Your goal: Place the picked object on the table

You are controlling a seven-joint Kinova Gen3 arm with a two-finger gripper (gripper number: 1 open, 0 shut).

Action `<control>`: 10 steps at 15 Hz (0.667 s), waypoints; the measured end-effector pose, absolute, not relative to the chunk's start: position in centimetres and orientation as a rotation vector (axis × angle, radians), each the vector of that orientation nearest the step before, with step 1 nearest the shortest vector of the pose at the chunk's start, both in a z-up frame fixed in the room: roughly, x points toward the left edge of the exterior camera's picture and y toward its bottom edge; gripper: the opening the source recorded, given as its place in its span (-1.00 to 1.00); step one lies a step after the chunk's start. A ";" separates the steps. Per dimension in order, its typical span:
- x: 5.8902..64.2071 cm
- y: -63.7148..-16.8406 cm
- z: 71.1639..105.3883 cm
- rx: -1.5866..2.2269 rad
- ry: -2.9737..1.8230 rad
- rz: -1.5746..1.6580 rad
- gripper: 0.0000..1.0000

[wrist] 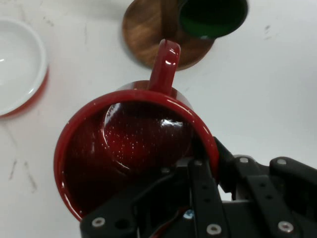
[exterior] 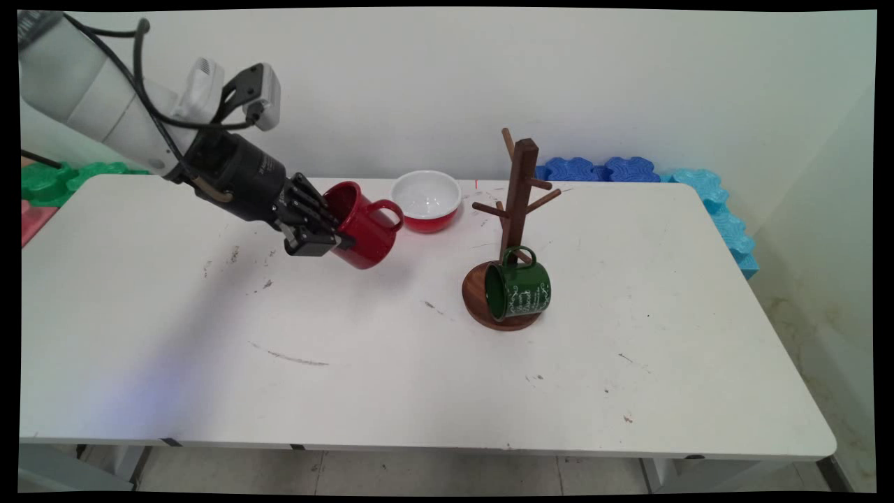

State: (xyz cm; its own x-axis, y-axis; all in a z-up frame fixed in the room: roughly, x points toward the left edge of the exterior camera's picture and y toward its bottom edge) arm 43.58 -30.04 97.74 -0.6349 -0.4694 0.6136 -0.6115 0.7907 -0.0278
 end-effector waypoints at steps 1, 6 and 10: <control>43.7 -30.2 97.4 0.794 -2.391 0.323 -1.00; 44.0 -30.9 95.7 0.756 -2.453 0.367 -1.00; 43.7 -32.1 93.9 0.706 -2.513 0.405 -1.00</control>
State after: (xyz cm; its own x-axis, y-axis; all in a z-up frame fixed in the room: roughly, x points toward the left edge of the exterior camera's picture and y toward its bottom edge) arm 43.66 -32.08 93.89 -0.7436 -0.4039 0.5328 -0.5507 0.8219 -0.1456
